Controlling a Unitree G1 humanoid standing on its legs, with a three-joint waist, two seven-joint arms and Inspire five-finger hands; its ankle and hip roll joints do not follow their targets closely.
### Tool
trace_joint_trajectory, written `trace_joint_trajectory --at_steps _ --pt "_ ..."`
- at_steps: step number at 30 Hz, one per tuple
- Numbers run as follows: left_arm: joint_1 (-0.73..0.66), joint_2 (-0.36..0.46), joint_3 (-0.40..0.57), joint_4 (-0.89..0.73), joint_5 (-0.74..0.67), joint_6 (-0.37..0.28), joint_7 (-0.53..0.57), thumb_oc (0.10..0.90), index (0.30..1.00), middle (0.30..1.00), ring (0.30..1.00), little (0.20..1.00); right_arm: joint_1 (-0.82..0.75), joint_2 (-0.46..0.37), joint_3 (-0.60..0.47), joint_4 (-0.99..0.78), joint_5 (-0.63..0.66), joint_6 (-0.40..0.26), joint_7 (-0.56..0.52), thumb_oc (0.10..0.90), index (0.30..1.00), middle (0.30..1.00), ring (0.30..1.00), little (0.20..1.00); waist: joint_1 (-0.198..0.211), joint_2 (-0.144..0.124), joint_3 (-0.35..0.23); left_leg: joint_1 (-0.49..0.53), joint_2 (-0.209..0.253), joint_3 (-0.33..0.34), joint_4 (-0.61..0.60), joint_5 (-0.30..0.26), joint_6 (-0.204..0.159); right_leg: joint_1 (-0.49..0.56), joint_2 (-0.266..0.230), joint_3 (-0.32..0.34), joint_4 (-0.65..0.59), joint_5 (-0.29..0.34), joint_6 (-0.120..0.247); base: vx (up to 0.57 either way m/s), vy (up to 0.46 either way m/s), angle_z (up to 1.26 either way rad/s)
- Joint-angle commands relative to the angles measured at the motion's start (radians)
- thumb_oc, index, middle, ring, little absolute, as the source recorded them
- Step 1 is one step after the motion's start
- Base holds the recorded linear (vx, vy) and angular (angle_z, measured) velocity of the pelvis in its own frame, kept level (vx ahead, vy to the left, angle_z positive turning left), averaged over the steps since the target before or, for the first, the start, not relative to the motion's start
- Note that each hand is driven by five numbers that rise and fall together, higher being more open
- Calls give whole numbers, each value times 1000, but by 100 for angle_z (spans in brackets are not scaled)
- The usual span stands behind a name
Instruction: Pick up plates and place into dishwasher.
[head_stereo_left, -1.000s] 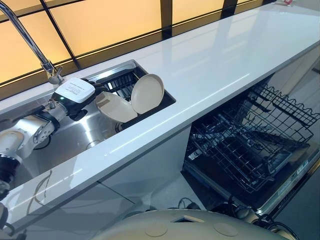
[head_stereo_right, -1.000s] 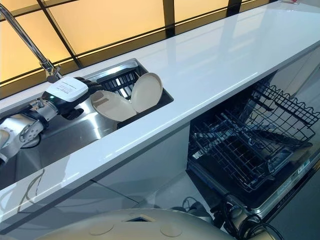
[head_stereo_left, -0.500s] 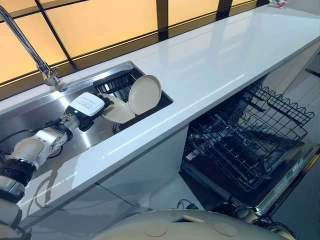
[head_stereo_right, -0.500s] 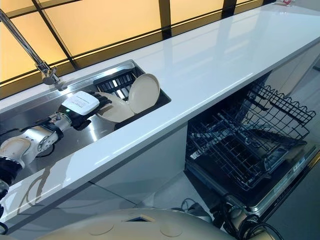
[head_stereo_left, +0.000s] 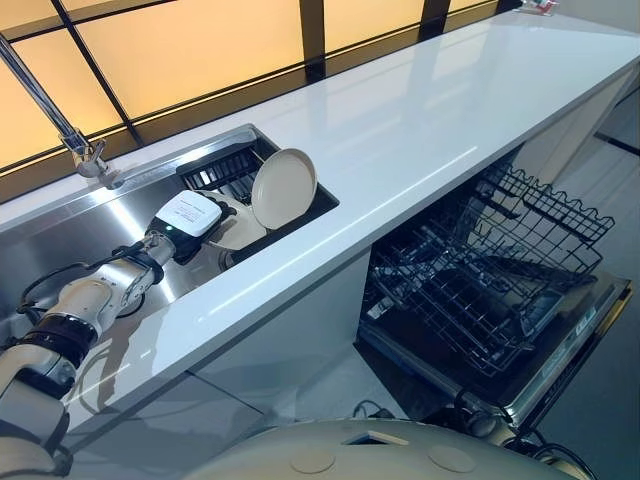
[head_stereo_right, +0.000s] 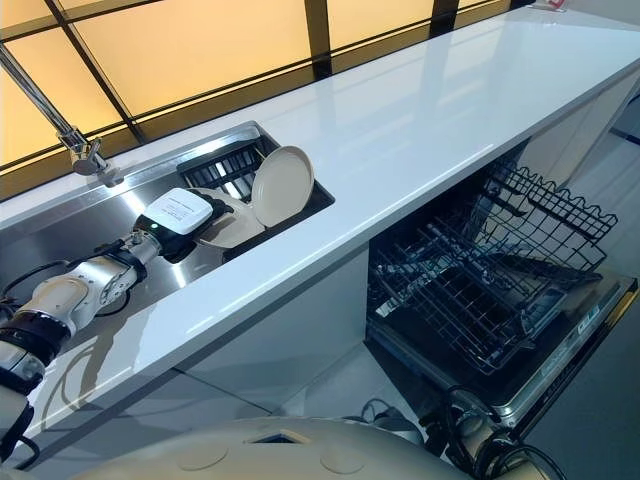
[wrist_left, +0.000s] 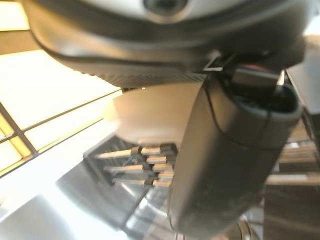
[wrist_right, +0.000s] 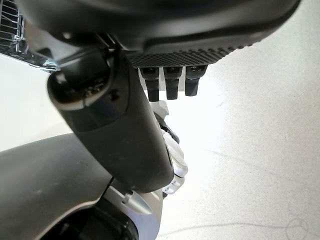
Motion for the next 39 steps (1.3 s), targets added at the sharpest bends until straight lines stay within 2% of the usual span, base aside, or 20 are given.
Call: trace_joint_trajectory --at_steps 1,5,9,20,25,27,28,30,33,39 --pt "-244 35 40 55 -18 74 155 100 300 300 300 200 -74 0 24 11 11 -5 0 800 900 900 900 900 -14 -1 8 -4 -89 82 7 -81 75 17 10 11 50 -62 55 0 0 0" --pt "-263 36 45 60 -1 62 204 100 300 300 300 200 -74 4 24 16 10 -5 -4 800 900 900 900 900 -13 -2 7 -6 -88 82 7 -80 74 14 9 10 51 -62 54 0 0 0" --pt "-284 62 39 40 13 60 202 100 300 300 300 200 -76 1 26 16 9 -4 -1 800 900 900 900 900 -11 0 7 -6 -89 80 7 -80 74 14 8 7 53 -63 55 0 0 0" --pt "-302 189 61 -36 26 21 159 100 300 300 300 200 -73 -12 17 11 -7 -8 7 800 900 900 900 900 3 8 3 -4 -90 71 7 -81 72 19 6 -1 53 -66 56 0 0 0" --pt "-321 240 65 -68 28 -64 112 100 300 300 300 200 -73 -18 15 9 -13 -13 17 800 900 900 900 900 9 9 0 -4 -92 66 7 -80 72 19 5 -5 53 -65 58 0 0 0" --pt "-341 265 57 -94 8 -145 55 100 300 300 300 200 -73 -24 10 6 -13 -11 25 800 900 900 900 900 10 11 0 -4 -93 65 7 -81 72 19 5 -6 52 -65 59 0 0 0" --pt "-357 288 55 -125 7 -149 28 100 300 300 300 200 -74 -28 7 5 -14 -10 29 800 900 900 900 900 11 13 0 -4 -93 64 7 -80 71 18 5 -6 53 -65 60 0 0 0" --pt "-386 323 43 -166 -58 -198 -45 100 300 300 300 200 -74 -35 6 -3 -9 -4 36 800 900 900 900 900 14 16 0 -3 -93 62 7 -81 71 19 5 -9 52 -64 61 0 0 0" --pt "-466 388 22 -249 -132 -220 -153 100 300 300 300 200 -72 -45 4 -2 -7 -13 41 800 900 900 900 900 17 21 1 0 -93 60 7 -80 71 21 2 -14 52 -64 62 -16 -17 3" --pt "-578 427 -25 -257 -176 -261 -179 100 300 300 300 200 -75 -49 12 7 6 -17 42 800 900 900 900 900 21 23 -6 -1 -95 54 7 -81 70 25 3 -19 45 -64 63 -6 -22 6"
